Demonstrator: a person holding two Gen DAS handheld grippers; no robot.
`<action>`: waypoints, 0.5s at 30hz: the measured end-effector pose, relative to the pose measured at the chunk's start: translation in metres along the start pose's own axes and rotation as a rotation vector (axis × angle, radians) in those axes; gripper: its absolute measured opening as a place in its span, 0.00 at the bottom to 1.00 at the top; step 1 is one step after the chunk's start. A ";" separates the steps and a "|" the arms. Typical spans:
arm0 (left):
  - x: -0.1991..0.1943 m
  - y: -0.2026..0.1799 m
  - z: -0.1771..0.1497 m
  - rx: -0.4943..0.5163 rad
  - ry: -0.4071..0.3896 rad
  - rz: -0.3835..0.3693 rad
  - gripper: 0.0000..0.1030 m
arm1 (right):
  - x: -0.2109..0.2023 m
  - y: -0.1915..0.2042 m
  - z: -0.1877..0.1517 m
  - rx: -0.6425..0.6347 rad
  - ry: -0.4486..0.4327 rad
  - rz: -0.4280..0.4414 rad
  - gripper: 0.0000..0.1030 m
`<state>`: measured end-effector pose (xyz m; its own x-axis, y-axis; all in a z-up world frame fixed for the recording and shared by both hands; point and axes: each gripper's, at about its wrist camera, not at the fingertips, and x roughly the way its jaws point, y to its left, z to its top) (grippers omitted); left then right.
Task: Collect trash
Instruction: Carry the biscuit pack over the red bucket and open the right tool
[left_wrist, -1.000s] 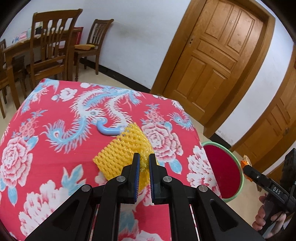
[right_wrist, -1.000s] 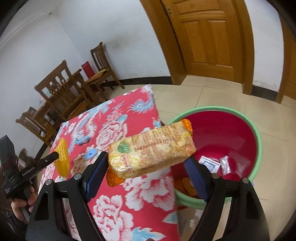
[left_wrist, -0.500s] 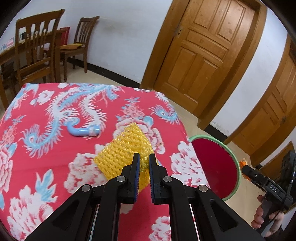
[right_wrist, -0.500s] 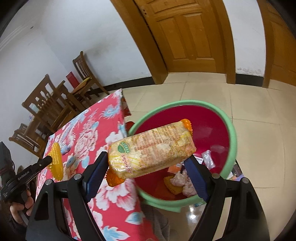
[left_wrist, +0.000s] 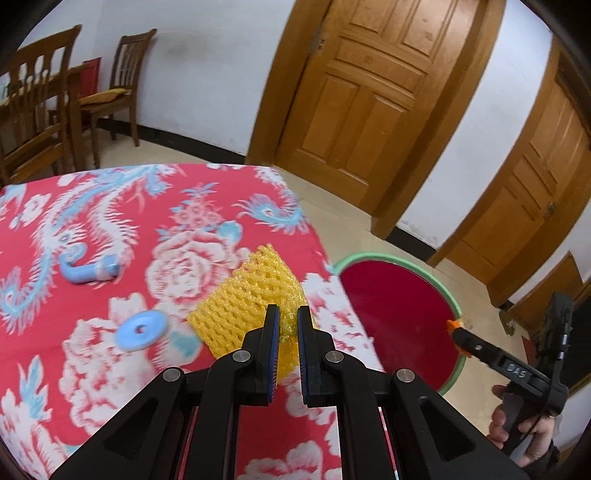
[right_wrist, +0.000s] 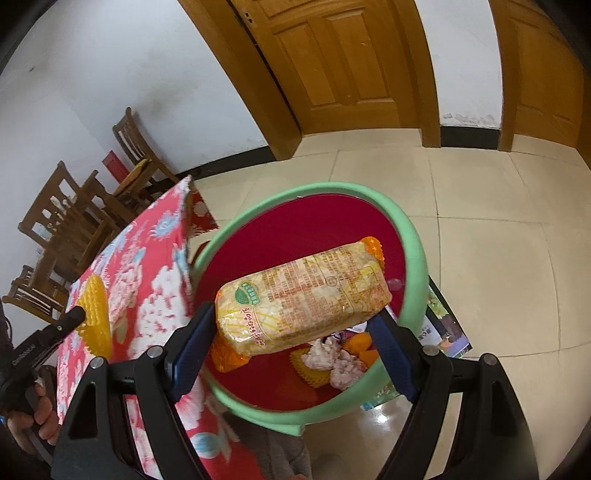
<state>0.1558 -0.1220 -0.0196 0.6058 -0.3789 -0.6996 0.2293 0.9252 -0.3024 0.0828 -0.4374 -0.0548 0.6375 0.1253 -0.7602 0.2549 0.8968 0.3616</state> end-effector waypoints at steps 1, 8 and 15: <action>0.003 -0.005 0.000 0.008 0.004 -0.008 0.09 | 0.003 -0.002 0.000 0.003 0.006 -0.004 0.81; 0.019 -0.026 0.000 0.046 0.025 -0.033 0.09 | 0.017 -0.006 -0.001 -0.015 0.023 -0.012 0.82; 0.032 -0.048 -0.003 0.088 0.052 -0.061 0.09 | 0.015 -0.008 0.001 -0.010 0.014 -0.001 0.84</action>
<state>0.1619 -0.1784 -0.0299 0.5486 -0.4334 -0.7149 0.3318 0.8978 -0.2896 0.0914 -0.4432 -0.0685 0.6272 0.1302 -0.7679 0.2478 0.9013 0.3553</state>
